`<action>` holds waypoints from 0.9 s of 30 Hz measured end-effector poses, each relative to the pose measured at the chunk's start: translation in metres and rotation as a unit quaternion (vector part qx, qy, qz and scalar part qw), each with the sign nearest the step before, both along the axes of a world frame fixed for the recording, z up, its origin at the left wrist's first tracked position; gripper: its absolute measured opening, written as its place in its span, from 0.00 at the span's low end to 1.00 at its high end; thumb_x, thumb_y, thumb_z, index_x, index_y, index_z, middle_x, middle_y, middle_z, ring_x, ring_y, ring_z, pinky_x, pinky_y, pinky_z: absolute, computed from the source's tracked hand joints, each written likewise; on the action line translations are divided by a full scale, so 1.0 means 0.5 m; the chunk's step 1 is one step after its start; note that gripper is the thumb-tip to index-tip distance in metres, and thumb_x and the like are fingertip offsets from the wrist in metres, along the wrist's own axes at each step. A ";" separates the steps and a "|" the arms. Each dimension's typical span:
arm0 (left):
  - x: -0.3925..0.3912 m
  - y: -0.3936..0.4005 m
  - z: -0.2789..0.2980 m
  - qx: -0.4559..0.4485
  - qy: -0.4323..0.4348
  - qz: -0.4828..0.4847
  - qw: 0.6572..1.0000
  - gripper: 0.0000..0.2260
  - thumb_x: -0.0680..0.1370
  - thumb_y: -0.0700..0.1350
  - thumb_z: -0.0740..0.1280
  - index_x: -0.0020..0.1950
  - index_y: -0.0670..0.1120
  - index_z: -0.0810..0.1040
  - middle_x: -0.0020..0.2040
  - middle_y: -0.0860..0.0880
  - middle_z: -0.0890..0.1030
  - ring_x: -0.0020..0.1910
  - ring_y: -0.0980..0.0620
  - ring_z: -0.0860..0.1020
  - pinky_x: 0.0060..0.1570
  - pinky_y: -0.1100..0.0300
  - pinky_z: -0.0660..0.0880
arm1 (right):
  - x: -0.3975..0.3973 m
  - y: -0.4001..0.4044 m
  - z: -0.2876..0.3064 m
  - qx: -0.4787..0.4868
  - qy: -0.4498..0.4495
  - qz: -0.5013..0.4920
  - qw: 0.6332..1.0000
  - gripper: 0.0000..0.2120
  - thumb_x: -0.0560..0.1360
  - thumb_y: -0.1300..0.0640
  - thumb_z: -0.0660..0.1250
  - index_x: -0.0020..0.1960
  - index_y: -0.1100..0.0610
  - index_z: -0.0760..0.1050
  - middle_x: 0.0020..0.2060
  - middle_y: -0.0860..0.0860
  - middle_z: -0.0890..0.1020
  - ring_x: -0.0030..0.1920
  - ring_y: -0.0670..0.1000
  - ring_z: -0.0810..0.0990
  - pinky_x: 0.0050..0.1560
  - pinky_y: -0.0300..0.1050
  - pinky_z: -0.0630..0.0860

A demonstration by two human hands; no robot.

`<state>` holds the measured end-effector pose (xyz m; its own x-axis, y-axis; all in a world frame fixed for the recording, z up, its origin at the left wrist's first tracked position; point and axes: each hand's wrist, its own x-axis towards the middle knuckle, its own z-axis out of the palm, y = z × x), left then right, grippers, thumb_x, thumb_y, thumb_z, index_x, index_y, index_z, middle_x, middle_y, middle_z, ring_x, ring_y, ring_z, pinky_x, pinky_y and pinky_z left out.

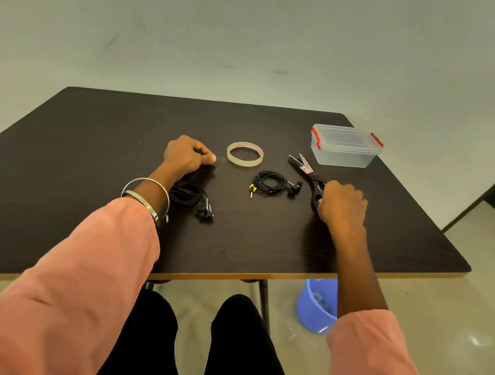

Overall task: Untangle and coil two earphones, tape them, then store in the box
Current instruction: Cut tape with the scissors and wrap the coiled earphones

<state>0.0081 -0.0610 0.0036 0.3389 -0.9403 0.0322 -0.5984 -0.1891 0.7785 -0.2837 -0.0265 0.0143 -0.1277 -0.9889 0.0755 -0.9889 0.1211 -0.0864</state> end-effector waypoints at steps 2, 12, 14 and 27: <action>-0.003 0.004 0.003 -0.003 -0.028 0.007 1.000 0.09 0.73 0.49 0.73 0.52 0.48 0.84 0.53 0.49 0.83 0.56 0.51 0.76 0.55 0.55 0.73 | 0.002 -0.002 0.015 0.001 -0.002 0.009 1.000 0.16 0.77 0.55 0.66 0.61 0.62 0.71 0.60 0.64 0.74 0.62 0.65 0.72 0.60 0.56 0.69; 0.006 0.009 0.002 -0.023 -0.094 0.030 0.995 0.07 0.75 0.51 0.71 0.50 0.51 0.84 0.51 0.50 0.84 0.54 0.51 0.78 0.47 0.58 0.71 | 0.017 -0.010 0.087 -0.105 -0.047 0.079 0.990 0.24 0.74 0.55 0.69 0.65 0.62 0.66 0.59 0.64 0.72 0.59 0.65 0.73 0.60 0.58 0.68; 0.015 0.006 -0.004 -0.028 -0.088 0.035 0.995 0.06 0.74 0.51 0.72 0.49 0.51 0.84 0.49 0.50 0.84 0.51 0.51 0.80 0.48 0.57 0.75 | 0.036 -0.015 0.111 -0.108 -0.041 0.138 0.984 0.26 0.72 0.53 0.71 0.65 0.61 0.66 0.60 0.62 0.71 0.59 0.64 0.73 0.60 0.57 0.69; 0.046 0.008 -0.031 -0.084 -0.019 -0.026 0.996 0.03 0.74 0.41 0.73 0.47 0.47 0.85 0.40 0.49 0.85 0.39 0.54 0.84 0.52 0.55 0.80 | 0.170 -0.056 0.180 -0.075 0.204 0.371 0.903 0.26 0.68 0.54 0.75 0.60 0.60 0.66 0.55 0.59 0.75 0.57 0.60 0.73 0.59 0.52 0.67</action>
<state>0.0312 -0.0569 -0.0119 0.2857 -0.9367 0.2024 -0.6329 -0.0259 0.7738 -0.1986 -0.0547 0.1045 0.6340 -0.7660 0.1064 -0.7463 -0.5700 0.3435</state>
